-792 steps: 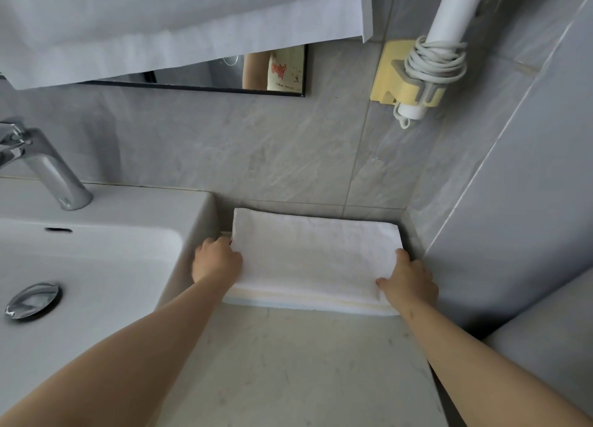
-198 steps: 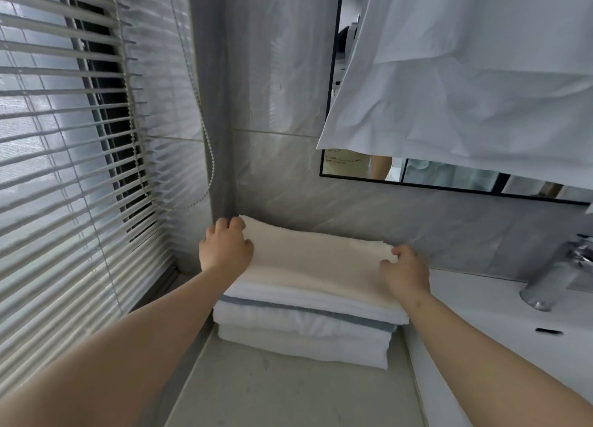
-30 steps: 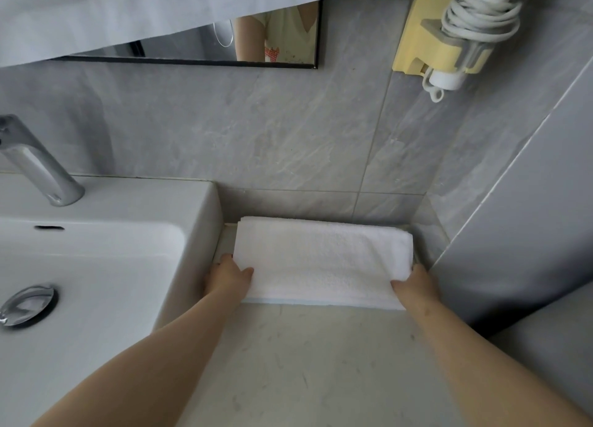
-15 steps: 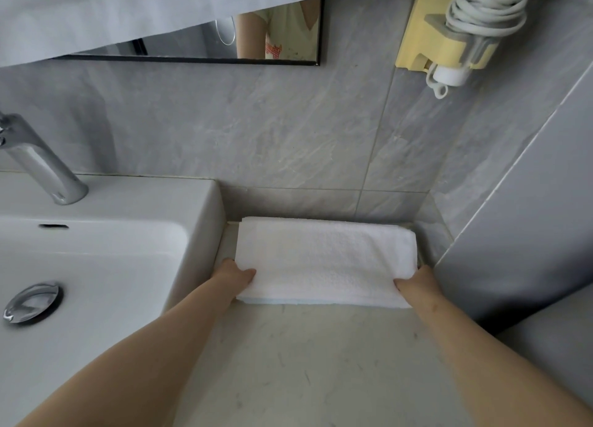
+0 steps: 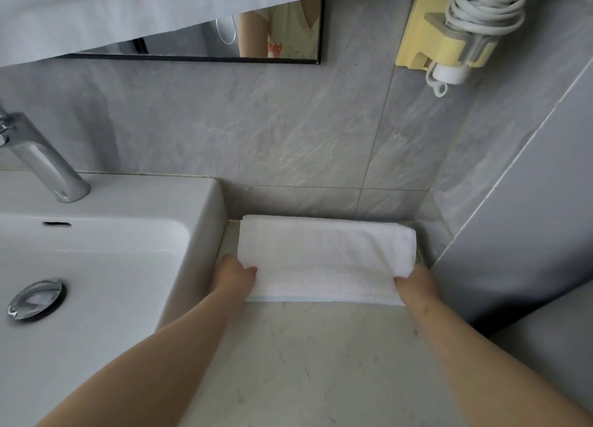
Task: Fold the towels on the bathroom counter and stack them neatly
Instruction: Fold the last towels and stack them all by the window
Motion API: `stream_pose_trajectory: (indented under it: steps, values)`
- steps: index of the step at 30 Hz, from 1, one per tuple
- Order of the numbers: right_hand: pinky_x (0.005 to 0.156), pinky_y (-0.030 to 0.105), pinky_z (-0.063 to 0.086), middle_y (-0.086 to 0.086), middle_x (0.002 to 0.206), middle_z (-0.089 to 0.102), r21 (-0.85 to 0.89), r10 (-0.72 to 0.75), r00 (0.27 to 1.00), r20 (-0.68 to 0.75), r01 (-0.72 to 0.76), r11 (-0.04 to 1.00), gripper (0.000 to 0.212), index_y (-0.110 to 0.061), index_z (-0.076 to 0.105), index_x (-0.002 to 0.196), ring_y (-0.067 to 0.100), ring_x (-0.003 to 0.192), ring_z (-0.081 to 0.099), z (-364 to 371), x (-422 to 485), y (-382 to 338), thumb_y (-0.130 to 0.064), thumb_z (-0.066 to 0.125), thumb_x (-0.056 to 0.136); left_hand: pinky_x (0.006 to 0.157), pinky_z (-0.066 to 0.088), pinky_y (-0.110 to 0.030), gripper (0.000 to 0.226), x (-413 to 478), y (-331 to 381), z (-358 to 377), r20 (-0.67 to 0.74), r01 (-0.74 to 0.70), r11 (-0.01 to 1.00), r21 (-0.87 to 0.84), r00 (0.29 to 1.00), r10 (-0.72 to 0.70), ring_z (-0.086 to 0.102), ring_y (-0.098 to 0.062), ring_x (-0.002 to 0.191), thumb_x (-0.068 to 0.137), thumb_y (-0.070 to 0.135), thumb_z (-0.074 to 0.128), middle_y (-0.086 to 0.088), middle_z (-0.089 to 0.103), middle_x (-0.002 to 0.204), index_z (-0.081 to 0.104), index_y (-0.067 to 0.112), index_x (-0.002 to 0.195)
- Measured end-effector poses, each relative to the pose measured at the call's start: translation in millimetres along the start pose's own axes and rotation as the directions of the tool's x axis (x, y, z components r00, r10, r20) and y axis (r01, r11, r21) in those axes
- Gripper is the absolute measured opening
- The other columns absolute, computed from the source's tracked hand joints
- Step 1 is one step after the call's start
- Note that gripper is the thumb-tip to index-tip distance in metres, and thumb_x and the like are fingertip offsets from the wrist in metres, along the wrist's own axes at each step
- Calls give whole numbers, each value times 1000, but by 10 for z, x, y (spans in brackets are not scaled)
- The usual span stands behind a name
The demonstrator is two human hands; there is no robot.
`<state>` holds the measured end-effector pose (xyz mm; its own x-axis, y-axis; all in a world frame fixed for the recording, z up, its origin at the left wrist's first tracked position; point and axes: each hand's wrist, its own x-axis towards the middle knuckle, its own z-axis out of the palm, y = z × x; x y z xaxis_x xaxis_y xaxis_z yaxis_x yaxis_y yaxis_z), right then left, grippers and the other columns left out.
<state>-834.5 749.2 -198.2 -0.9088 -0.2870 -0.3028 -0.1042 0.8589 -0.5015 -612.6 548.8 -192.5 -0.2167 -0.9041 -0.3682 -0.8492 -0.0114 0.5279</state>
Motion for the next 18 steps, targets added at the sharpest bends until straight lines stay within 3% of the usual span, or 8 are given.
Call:
stream_pose_trajectory:
  steps: [6, 12, 18]
  values:
    - [88, 43, 48, 21, 119, 56, -14, -4, 998, -58, 3, 1000, 36, 0, 47, 118, 41, 109, 54, -12, -93, -28, -15, 58, 89, 88, 43, -37, 44, -60, 20, 8, -45, -52, 998, 27, 998, 54, 48, -38, 117, 92, 22, 56, -22, 46, 131, 41, -2, 126]
    - [87, 44, 48, 20, 118, 55, -6, 7, 1000, 3, -7, 1000, 40, -4, 40, 114, 41, 108, 53, -122, -97, -30, -22, 63, 86, 88, 42, -34, 52, -36, 91, -113, 30, 7, 999, 52, 1000, -9, 49, -34, 119, 91, 27, 59, -17, 48, 131, 37, 2, 131]
    - [88, 41, 45, 20, 124, 52, 32, 41, 997, 58, -43, 999, 56, 1, 36, 123, 40, 112, 53, -167, -117, -23, -22, 68, 83, 92, 43, -36, 54, -37, 128, -179, 65, 33, 999, 44, 997, -35, 48, -34, 119, 89, 25, 62, -19, 47, 130, 37, 1, 130]
